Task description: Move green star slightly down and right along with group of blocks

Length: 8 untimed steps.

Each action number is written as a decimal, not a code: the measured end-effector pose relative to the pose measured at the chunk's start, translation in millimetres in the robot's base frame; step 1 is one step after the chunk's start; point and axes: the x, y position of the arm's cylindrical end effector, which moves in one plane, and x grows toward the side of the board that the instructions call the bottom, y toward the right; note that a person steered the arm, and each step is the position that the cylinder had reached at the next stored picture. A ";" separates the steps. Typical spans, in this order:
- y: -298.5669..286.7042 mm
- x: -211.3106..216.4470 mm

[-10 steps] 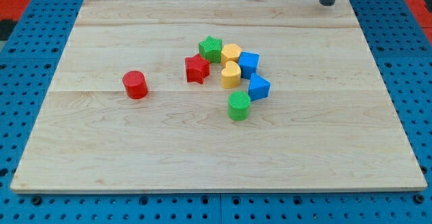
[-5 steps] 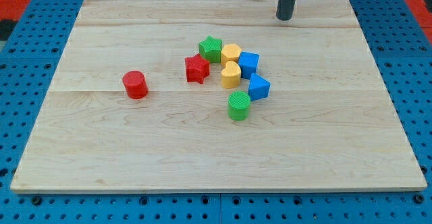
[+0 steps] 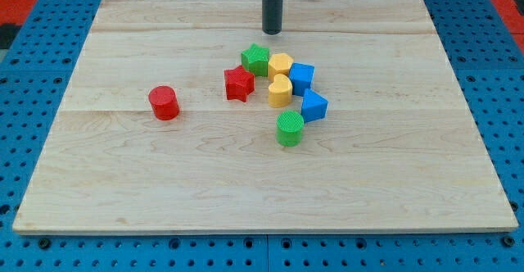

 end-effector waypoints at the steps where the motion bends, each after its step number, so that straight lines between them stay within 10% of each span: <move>1: -22.2 10.2; 8: -5.3 87.0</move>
